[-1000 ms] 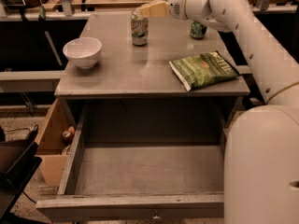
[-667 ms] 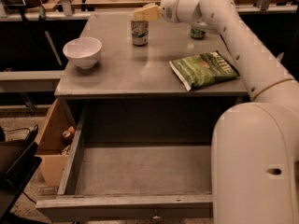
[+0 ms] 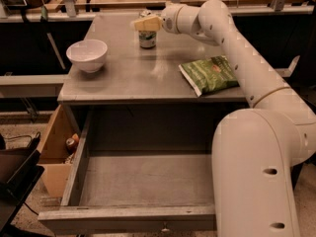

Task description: Place 7up can into top drawer

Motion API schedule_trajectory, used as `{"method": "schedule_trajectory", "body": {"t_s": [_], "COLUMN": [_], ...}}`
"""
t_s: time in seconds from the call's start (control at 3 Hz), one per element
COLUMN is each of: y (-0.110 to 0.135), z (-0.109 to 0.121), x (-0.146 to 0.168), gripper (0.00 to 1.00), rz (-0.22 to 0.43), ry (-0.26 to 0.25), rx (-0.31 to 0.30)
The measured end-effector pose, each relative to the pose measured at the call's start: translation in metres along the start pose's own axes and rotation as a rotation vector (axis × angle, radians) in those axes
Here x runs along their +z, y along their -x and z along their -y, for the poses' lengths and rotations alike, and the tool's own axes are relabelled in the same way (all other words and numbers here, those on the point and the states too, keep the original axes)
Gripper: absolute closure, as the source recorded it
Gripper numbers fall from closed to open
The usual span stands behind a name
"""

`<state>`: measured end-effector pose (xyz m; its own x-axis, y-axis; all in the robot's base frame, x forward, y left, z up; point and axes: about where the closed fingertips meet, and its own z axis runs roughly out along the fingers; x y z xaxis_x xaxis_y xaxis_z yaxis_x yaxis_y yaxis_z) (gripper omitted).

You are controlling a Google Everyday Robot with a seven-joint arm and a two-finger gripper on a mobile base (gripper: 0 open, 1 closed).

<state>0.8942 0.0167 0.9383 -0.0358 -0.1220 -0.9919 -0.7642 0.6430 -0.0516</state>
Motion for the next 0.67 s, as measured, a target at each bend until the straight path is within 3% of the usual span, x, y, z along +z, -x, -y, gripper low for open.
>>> {"method": "schedule_trajectory", "body": {"t_s": [0.33,0.67], "y": [-0.0135,-0.0145], "z": [-0.0067,-0.0099], "x": [0.0133,0.0168], "gripper": [0.16,0.4], "rz": [0.019,0.021], "ry": [0.003,0.008], "rx": [0.015,0.017]}}
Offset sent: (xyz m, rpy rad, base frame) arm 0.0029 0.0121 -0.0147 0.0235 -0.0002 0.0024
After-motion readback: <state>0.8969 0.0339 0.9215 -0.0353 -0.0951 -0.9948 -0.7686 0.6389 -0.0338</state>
